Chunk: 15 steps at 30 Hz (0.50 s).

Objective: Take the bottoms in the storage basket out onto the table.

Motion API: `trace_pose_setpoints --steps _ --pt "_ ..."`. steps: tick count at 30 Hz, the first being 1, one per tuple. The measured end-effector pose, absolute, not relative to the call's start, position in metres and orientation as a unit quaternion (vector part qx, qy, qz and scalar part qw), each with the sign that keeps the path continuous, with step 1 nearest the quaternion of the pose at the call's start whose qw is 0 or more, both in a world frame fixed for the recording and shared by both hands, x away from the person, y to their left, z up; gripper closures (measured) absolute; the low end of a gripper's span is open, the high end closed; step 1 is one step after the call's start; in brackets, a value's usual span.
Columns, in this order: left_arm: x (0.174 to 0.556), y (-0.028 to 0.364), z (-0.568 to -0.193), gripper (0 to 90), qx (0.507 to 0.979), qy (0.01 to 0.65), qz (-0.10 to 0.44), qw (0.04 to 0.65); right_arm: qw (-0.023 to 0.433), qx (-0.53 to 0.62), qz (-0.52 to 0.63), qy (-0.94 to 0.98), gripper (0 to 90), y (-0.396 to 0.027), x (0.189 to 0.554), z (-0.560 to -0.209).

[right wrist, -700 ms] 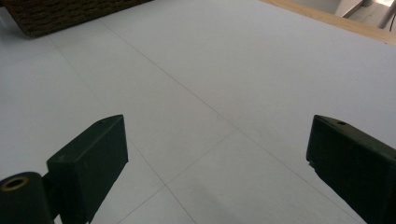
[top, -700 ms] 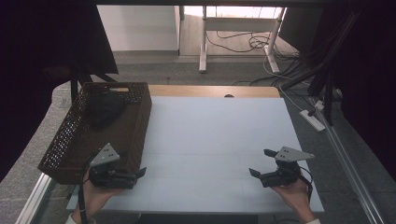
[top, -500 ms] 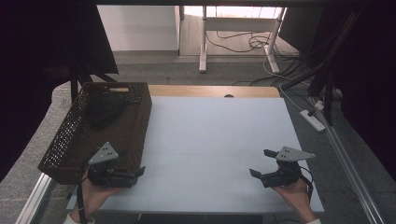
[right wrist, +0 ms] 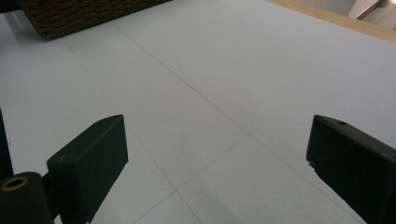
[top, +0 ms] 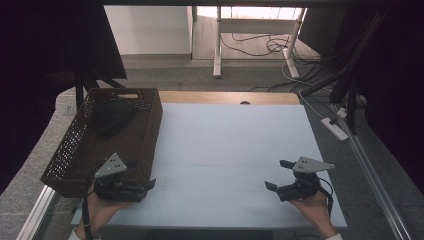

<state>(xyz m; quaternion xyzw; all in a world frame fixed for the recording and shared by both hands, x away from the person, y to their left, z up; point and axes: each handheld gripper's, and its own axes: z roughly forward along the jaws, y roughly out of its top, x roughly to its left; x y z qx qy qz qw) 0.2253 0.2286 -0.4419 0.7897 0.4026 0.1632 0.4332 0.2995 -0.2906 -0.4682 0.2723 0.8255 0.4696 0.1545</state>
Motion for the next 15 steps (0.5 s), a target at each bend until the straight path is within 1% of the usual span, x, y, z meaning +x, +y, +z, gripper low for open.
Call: trace_pose_setpoints --steps 15 --pt "0.2222 0.2348 -0.4393 7.3 0.775 0.422 0.162 0.442 0.15 0.272 0.48 0.82 5.5 -0.2894 0.3014 -0.466"
